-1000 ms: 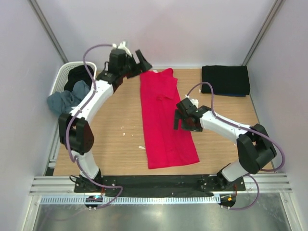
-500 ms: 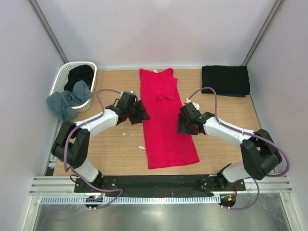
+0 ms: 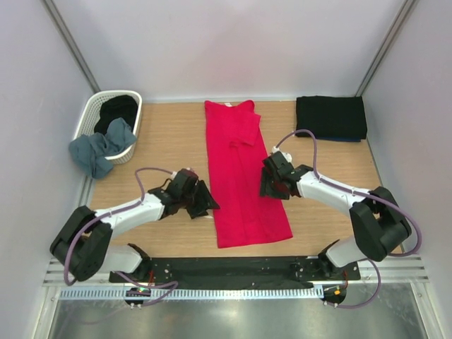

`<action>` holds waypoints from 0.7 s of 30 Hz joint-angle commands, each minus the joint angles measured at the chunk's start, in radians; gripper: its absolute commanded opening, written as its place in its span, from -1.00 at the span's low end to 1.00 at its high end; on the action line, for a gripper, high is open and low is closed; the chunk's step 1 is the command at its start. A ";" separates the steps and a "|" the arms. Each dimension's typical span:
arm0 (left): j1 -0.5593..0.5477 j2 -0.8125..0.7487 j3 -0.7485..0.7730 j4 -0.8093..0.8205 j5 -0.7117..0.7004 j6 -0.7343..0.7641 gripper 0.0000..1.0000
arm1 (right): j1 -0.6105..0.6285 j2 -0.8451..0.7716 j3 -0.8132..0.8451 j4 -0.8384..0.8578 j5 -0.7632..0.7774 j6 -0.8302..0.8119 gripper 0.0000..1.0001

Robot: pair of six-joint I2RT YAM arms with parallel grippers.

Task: Fold and stack the t-shirts
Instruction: Fold the tshirt

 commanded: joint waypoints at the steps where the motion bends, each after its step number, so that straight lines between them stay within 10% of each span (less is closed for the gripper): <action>1: -0.054 -0.110 -0.051 0.031 -0.041 -0.135 0.11 | 0.004 -0.009 0.011 0.010 0.005 0.005 0.19; 21: -0.253 0.019 -0.133 0.090 -0.093 -0.268 -0.18 | -0.007 -0.066 0.069 -0.105 0.086 -0.003 0.21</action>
